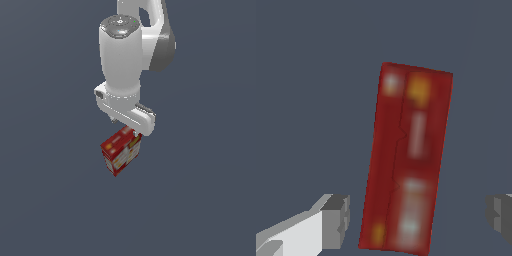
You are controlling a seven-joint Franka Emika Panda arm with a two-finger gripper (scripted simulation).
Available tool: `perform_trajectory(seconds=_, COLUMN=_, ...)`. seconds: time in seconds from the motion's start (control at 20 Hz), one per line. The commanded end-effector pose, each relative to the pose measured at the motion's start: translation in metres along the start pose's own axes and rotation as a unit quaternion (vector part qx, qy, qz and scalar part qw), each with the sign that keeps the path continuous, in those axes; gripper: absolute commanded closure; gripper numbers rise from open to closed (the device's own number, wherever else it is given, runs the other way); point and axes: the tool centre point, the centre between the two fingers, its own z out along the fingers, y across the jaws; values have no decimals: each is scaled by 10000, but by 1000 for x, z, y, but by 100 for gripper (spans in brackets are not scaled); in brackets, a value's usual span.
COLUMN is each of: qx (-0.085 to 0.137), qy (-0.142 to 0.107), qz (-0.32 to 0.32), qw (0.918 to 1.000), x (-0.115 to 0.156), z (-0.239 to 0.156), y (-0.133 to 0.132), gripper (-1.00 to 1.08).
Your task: Pick up the object and move it to a goal position.
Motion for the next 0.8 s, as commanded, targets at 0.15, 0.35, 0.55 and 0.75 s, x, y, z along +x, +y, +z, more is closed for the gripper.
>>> perform_trajectory(seconds=0.15, qx=-17, qy=27, qz=423, qw=9991, x=13, z=8, y=0, gripper=-92)
perform_trajectory(seconds=0.35, qx=-24, qy=37, qz=573, qw=9983, x=17, z=12, y=1, gripper=-92)
perform_trajectory(seconds=0.55, qx=-26, qy=36, qz=584, qw=9983, x=18, z=12, y=1, gripper=-92)
perform_trajectory(seconds=0.75, qx=-26, qy=36, qz=584, qw=9983, x=18, z=17, y=1, gripper=-92)
